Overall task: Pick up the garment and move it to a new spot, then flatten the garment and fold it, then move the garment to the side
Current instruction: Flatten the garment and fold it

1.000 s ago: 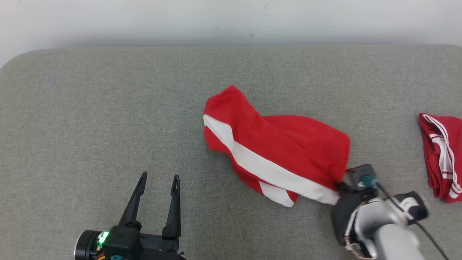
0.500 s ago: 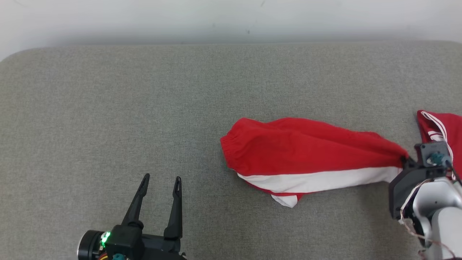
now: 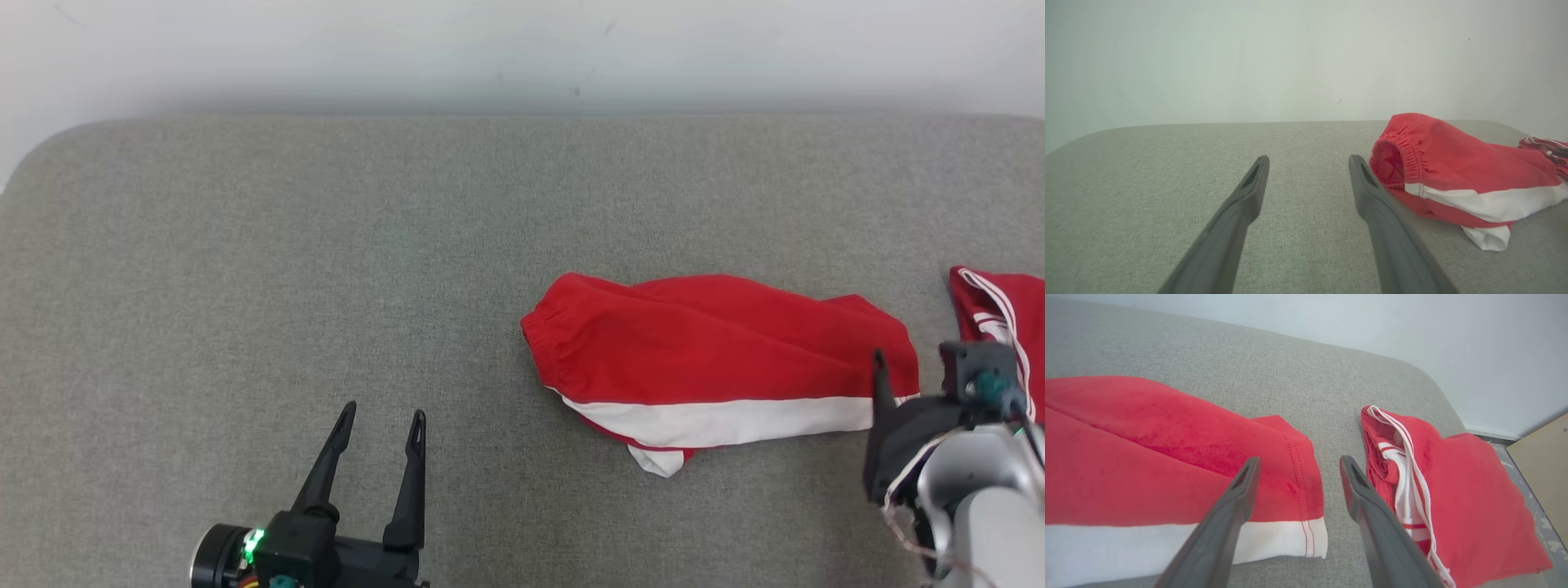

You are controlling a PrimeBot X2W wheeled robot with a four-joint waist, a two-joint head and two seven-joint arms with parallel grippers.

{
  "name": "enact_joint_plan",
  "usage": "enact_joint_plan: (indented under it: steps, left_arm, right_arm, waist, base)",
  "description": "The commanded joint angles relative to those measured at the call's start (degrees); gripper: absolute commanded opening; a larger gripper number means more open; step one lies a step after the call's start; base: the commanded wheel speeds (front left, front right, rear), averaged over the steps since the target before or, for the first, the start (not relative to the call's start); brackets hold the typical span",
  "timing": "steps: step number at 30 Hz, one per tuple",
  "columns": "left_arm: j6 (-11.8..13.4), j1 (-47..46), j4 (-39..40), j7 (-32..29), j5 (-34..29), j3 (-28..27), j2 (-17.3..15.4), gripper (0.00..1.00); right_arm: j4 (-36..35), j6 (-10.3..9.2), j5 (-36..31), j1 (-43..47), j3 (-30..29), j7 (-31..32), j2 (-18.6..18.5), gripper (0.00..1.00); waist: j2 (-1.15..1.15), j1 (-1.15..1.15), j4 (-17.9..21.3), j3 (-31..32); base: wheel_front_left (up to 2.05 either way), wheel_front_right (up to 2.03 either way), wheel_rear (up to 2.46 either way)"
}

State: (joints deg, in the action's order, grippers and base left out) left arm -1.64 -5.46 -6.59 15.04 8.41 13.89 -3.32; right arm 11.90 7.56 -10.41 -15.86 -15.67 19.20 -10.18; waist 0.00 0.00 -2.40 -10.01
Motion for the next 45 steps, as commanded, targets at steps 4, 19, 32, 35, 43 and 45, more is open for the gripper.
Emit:
enact_joint_plan:
  steps: [4,19,32,35,43,45]
  left_arm:
    - [-1.0,1.6,-0.9,0.2,-0.4,-0.2,-0.1,1.0]
    - [-0.4,5.8,-1.6,0.2,1.1,-3.3,-0.2,1.0]
    - [1.2,11.8,-0.9,0.2,1.4,-9.5,0.3,1.0]
    - [0.7,12.7,-0.7,0.2,0.7,-10.1,0.3,1.0]
    - [-0.6,13.8,-0.8,0.2,-0.4,-11.2,0.4,1.0]
    - [-0.7,13.5,-1.0,0.2,-0.5,-11.0,0.4,1.0]
  right_arm:
    - [-3.0,-0.18,0.2,3.8,0.2,-6.7,4.0,1.0]
    - [-9.0,-0.18,5.9,18.5,9.8,-26.0,7.4,1.0]
    - [-5.9,-0.18,5.1,22.1,10.2,-32.1,7.4,1.0]
    - [-5.5,-0.18,4.9,22.2,10.0,-32.6,7.4,1.0]
    - [-4.2,-0.18,4.5,21.6,9.3,-33.0,7.4,1.0]
    - [-4.1,-0.18,4.5,21.4,9.2,-33.1,7.4,1.0]
  waist:
    - [0.0,0.0,0.3,1.7]
    - [0.0,0.0,3.6,7.5]
    - [0.0,0.0,2.5,11.7]
    - [0.0,0.0,2.3,12.1]
    - [0.0,0.0,2.6,12.4]
    - [0.0,0.0,2.7,12.3]
  base:
    - [0.0,0.0,0.0]
    - [0.0,0.0,0.0]
    - [0.0,0.0,0.0]
    - [0.0,0.0,0.0]
    - [0.0,0.0,0.0]
    - [0.0,0.0,0.0]
